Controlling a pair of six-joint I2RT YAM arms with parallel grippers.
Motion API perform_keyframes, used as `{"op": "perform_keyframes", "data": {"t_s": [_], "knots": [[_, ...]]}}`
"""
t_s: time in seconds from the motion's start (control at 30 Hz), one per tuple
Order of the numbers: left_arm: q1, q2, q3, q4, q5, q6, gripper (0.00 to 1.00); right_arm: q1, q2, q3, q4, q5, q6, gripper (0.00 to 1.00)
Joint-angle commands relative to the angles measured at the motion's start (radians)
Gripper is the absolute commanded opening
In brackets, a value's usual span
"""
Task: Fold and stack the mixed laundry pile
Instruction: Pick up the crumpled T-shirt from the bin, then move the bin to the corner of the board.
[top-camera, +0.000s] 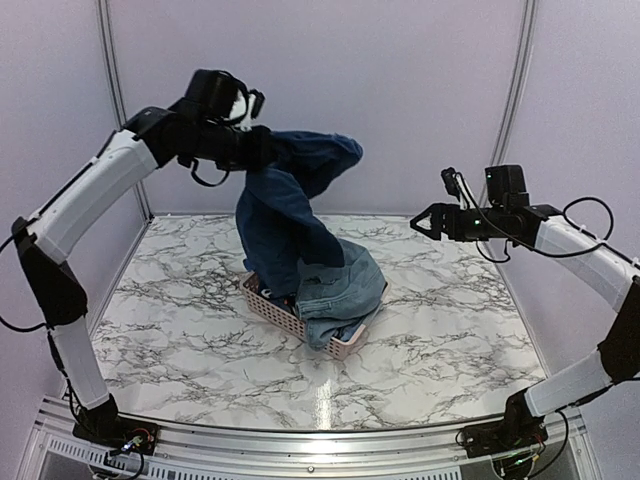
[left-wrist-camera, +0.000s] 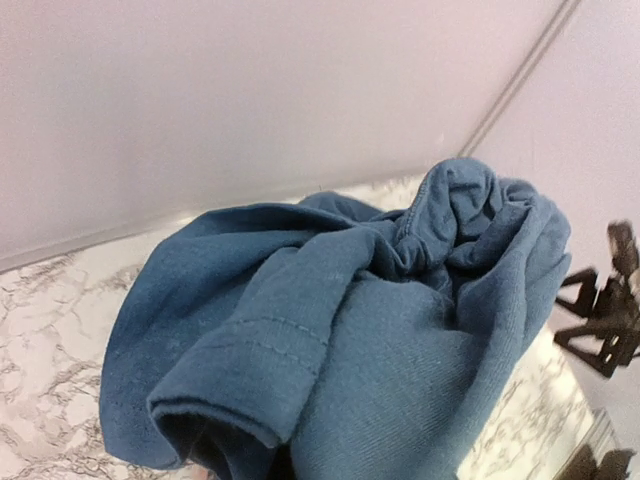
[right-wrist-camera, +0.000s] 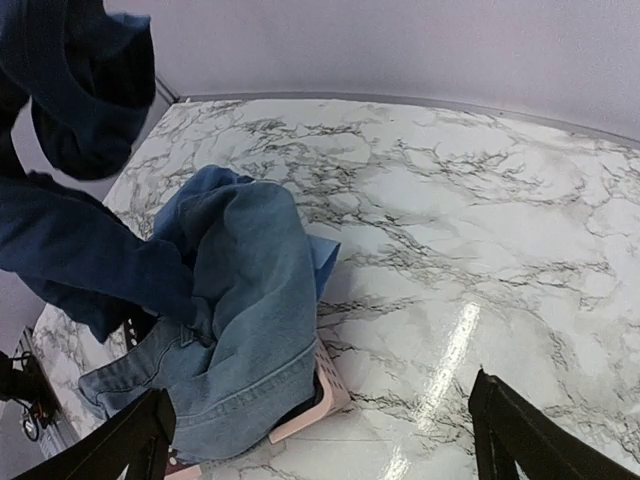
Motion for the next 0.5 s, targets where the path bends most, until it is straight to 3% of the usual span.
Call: {"op": "perform_keyframes", "data": {"t_s": [0.0, 0.3, 0.47], "knots": [[0.093, -0.157, 0.040, 0.090, 0.038, -0.094, 0.00, 0.132, 0.076, 0.132, -0.024, 0.023, -0.058, 0.99], [0.361, -0.378, 0.059, 0.171, 0.005, -0.207, 0.00, 0.467, 0.323, 0.367, -0.068, -0.012, -0.103, 0.99], [0.443, -0.471, -0.040, 0.172, -0.040, -0.238, 0.00, 0.650, 0.542, 0.620, -0.166, -0.025, -0.133, 0.99]]}}
